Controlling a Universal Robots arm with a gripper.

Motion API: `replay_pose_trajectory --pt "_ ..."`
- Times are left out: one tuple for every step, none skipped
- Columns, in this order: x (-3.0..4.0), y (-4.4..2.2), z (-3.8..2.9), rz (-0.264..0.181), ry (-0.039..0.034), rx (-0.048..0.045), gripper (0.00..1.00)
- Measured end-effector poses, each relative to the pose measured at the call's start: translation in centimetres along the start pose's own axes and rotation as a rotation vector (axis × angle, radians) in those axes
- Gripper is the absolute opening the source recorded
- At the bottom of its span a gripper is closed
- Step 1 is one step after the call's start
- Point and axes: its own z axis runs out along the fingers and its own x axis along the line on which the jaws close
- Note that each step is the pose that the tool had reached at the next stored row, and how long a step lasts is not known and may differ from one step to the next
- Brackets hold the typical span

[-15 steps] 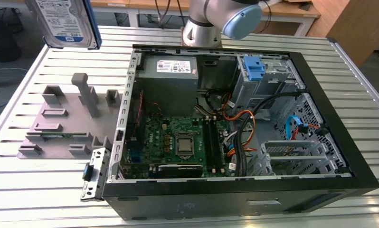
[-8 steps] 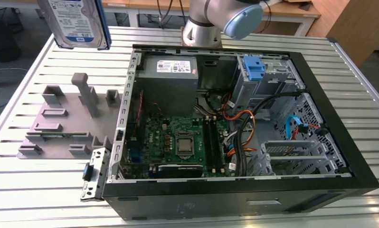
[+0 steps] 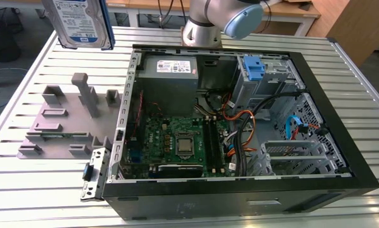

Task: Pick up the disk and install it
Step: 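Pick up the disk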

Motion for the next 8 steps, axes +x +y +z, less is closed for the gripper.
replay_pose_trajectory --pt "0.00 0.00 0.00 0.000 0.0000 0.0000 0.35" --pt "0.00 -0.02 0.00 0.000 0.0001 -0.0001 0.35" --pt "0.00 -0.07 0.00 0.000 0.0001 -0.0001 0.35" --pt "0.00 -0.15 0.00 0.000 0.0000 -0.0001 0.35" --pt "-0.01 -0.24 0.00 0.000 0.0000 -0.0001 0.35" --pt "-0.01 -0.37 -0.01 0.000 0.0000 0.0000 0.35" --pt "-0.02 -0.52 -0.01 0.000 0.0001 -0.0001 0.35" --pt "-0.02 -0.68 -0.01 0.000 0.0001 -0.0001 0.35"
